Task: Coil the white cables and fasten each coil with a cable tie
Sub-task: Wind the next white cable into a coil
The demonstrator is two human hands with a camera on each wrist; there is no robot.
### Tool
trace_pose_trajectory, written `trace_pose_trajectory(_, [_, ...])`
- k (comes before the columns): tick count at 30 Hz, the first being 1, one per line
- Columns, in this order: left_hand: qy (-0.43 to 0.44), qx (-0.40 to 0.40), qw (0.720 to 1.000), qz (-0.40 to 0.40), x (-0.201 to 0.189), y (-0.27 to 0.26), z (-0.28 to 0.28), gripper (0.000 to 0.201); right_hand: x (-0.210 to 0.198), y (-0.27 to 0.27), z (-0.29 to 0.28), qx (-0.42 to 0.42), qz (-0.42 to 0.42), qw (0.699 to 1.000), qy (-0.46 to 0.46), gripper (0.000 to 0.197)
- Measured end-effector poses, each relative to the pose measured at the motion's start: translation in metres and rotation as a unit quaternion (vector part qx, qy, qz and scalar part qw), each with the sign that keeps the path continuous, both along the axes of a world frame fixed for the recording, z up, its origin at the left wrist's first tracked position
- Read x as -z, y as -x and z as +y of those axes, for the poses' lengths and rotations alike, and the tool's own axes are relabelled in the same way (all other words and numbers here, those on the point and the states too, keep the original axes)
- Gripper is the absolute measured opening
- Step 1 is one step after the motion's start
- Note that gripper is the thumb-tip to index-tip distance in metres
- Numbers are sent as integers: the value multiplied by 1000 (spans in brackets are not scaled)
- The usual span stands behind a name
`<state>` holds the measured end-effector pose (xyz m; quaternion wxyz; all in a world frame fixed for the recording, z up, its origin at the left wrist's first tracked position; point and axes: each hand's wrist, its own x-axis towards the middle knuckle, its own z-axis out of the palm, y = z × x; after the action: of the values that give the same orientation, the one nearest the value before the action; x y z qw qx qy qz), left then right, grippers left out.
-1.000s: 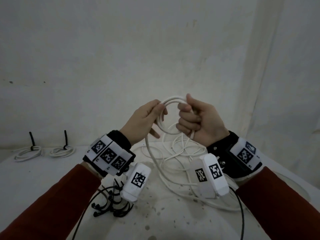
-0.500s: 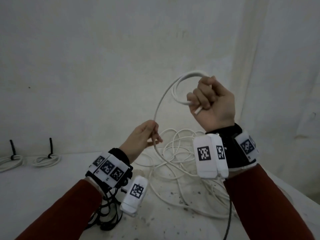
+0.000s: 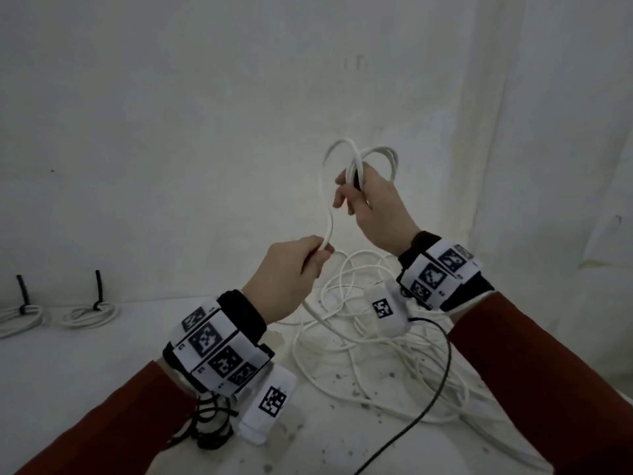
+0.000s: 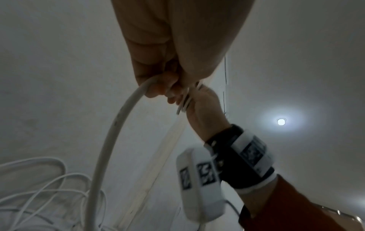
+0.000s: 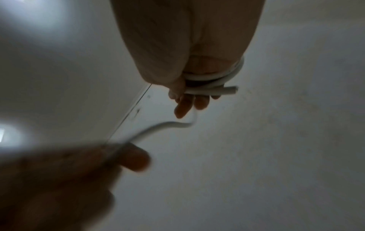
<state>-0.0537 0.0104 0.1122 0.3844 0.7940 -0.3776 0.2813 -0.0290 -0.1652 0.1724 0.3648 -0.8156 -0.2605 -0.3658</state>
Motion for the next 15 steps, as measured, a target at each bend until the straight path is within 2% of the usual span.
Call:
trace_pose_trajectory(2, [10,2,1000,10,-4,2,5,21,4,-2,-11,42,1,994,98,10])
trace_pose_trajectory(3, [21,1,999,27,-5,1,8,22,4,-3,-17,33,2,996,85,11])
trace_pose_trajectory(5, [61,-17,996,55,-7,-6,13,24,2,0,-25,-43,27,997,-54,14])
trace_pose_trajectory(6, [78,-37,995,56,-8,-10,14,24,-2,4,-28,-85,51,987,-126,16])
trace_pose_trajectory(8, [96,-86,991,37,-11,-16,14,25,-9,14,-30,-150,119,958,-212,20])
trace_pose_trajectory(12, [77,-170,982,17,-18,-30,10,28,-16,35,-22,-251,265,904,-222,57])
trace_pose_trajectory(15, [-4,-202,979,43,-12,-43,8,31,-19,48,-16,-385,285,827,-294,56])
